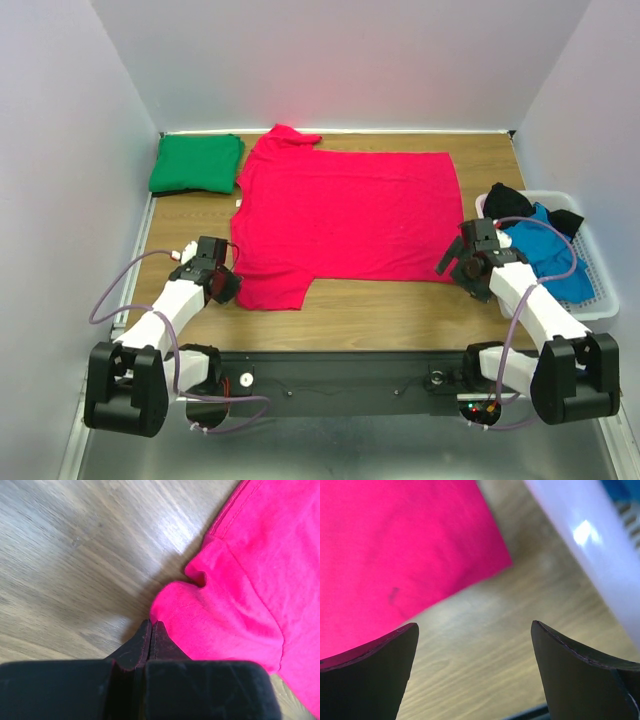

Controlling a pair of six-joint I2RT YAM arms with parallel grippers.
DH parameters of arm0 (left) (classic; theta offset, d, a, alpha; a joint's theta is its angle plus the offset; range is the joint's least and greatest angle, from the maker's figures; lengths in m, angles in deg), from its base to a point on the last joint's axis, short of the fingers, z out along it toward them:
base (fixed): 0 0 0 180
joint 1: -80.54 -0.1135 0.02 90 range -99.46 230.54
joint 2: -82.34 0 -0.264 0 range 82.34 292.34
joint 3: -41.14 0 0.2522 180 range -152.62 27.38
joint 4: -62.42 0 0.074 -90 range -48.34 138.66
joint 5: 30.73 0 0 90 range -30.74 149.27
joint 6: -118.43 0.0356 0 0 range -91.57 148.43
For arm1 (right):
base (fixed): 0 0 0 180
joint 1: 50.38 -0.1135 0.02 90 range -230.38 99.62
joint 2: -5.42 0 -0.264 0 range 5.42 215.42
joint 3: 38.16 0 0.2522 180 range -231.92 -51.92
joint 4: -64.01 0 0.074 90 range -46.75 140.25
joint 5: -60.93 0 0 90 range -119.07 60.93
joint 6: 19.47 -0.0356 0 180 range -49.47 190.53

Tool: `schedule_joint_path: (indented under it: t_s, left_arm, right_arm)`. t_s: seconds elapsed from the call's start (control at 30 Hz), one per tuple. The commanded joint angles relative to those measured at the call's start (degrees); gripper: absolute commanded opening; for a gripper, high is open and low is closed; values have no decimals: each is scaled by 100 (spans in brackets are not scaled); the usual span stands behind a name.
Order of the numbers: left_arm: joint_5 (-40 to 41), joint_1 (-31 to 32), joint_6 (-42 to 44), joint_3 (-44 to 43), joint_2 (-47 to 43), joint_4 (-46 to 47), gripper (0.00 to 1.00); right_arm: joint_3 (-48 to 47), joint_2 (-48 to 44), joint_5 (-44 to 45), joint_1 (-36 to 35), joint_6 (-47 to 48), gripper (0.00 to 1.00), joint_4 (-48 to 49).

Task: Fold and stack the t-shirts
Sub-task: Fold the tshirt

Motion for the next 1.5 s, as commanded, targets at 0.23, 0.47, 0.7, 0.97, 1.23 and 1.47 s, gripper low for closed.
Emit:
schedule_joint_path:
  t_s: [0.23, 0.47, 0.7, 0.97, 1.23, 1.47]
  left_arm:
    - [-137, -27, 149, 173, -336, 138, 0]
    - [-189, -27, 210, 173, -336, 191, 0]
    - [-251, -27, 245, 191, -344, 217, 0]
    - [-242, -27, 219, 208, -424, 200, 0]
    - [-225, -27, 219, 182, -380, 191, 0]
    - [-216, -27, 219, 182, -432, 165, 0]
  right_arm:
    - [171, 142, 927, 18, -980, 96, 39]
    - [181, 414, 1288, 26, -1314, 85, 180]
    - [286, 880, 1112, 26, -1350, 77, 627]
    - [470, 767, 962, 26, -1332, 59, 742]
    - [594, 547, 874, 26, -1367, 47, 760]
    - [524, 713, 1164, 35, -1349, 37, 760]
